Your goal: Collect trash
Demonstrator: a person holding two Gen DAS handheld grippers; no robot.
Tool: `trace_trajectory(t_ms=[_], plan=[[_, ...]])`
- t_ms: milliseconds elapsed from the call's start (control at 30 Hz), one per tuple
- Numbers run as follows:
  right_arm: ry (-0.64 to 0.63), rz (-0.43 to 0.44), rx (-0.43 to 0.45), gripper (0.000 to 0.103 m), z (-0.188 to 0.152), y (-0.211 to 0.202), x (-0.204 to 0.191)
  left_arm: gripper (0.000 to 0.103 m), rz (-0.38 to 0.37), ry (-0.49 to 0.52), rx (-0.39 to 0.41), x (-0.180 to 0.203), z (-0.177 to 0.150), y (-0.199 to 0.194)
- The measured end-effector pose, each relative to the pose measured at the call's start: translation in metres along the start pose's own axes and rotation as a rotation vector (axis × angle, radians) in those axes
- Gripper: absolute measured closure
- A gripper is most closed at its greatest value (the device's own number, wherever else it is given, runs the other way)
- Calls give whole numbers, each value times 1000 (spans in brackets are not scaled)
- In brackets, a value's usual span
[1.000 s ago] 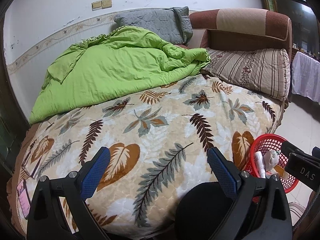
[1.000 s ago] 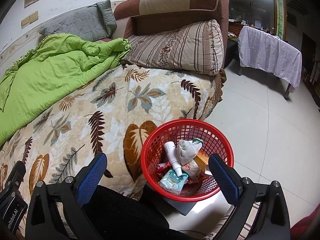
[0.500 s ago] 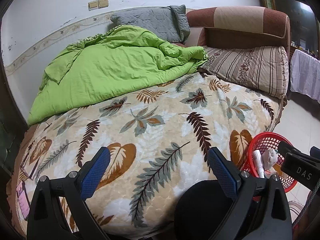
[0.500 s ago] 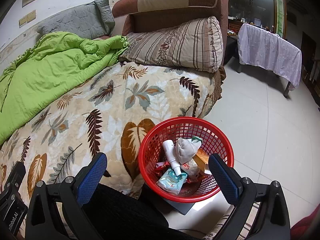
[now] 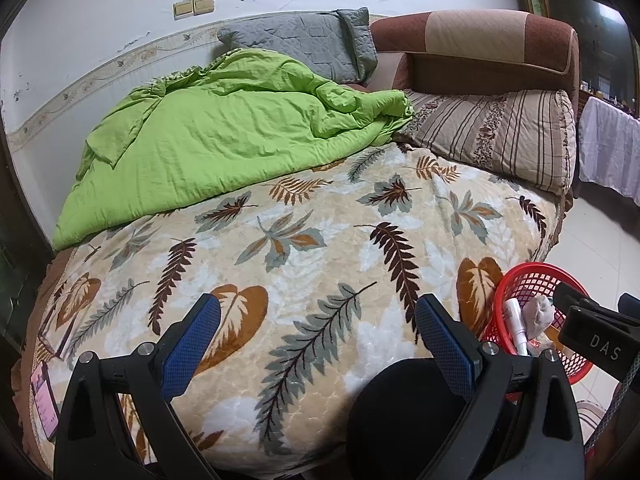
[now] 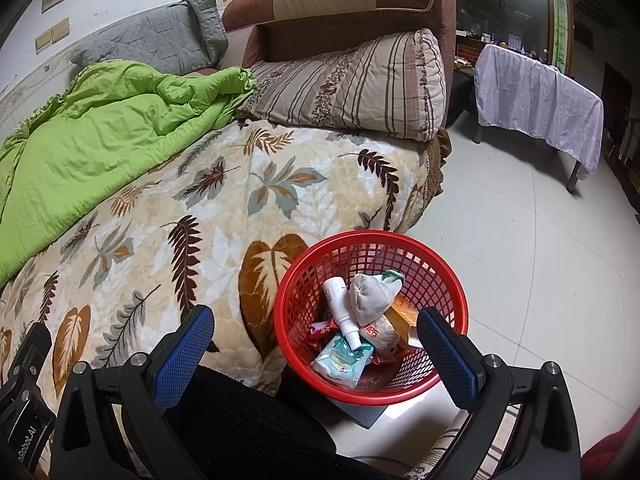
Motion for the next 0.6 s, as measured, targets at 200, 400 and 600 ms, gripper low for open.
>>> trace_trajectory(t_ms=[200,400,600], plan=[[-2,0,0,1,0,0,0,6,-2,-1,1,-1,0,0],[-4,-1,-1,1,0,1,1,6,-3,-4,-2,-2,1,1],[-16,1,-1,1,-4,4,-1,6,-2,-3,-2,-6,1,1]])
Point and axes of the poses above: each gripper's, at about its wrist camera, not at the fingertips, and y roughly the way its jaws point, x to its right, z to its top, the point moved 1 cm from there along y, roughly the way its jaws point, and after that the axes turned 3 degrees about y, right-handed, at the moved point
